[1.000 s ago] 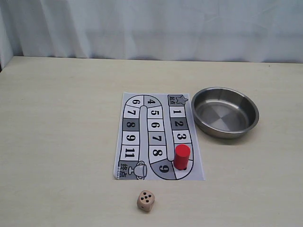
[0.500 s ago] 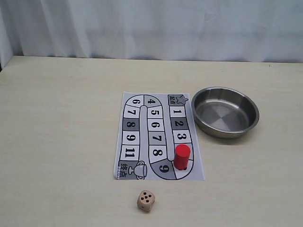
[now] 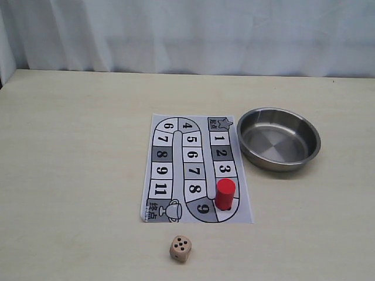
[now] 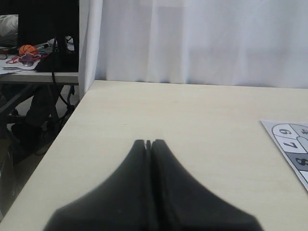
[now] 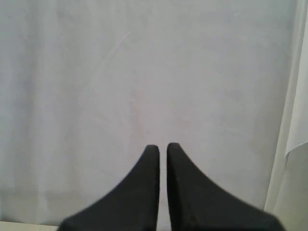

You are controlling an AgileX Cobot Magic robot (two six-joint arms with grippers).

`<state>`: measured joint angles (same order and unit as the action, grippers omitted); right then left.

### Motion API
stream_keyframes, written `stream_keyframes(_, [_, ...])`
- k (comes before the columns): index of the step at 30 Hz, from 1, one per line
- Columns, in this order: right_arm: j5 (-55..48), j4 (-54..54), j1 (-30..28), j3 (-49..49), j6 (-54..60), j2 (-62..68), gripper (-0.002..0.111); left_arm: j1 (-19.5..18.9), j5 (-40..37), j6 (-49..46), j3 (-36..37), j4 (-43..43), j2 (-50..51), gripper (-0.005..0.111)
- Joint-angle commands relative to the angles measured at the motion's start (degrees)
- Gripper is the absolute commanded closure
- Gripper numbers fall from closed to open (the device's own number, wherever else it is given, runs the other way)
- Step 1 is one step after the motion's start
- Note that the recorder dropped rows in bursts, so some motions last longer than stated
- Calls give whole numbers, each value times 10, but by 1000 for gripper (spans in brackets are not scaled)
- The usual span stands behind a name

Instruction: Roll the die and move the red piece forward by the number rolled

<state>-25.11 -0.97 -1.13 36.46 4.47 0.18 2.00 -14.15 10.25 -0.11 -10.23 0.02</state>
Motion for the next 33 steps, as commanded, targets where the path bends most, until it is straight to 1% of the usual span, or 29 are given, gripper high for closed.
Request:
stream_keyframes(1, [45,-6,0,-58,7,-2,103,0,7,2,1,2,0,107])
stream_keyframes(5, [45,14,0,-107,2,-2,103,0,7,2,1,2,0,107])
stream_keyframes(8, [83,20,0,-146,2,-2,103,0,7,2,1,2,0,107])
stream_keyframes(13, [116,29,0,-200,-26,-2,103,0,7,2,1,2,0,107])
stream_keyframes(18, [153,33,0,-252,-26,-2,103,0,7,2,1,2,0,107])
stream_keyframes(23, [234,30,0,-322,-15,-2,103,0,7,2,1,2,0,107])
stream_keyframes(26, [277,30,0,-361,13,-2,103,0,7,2,1,2,0,107])
stream_keyframes(28, [302,30,0,-365,33,-2,103,0,7,2,1,2,0,107])
stream_keyframes(29, [275,30,0,-365,47,-2,103,0,7,2,1,2,0,107])
stream_keyframes(30, [270,30,0,-365,65,-2,103,0,7,2,1,2,0,107])
stream_keyframes(33, [266,30,0,-365,73,-2,103,0,7,2,1,2,0,107])
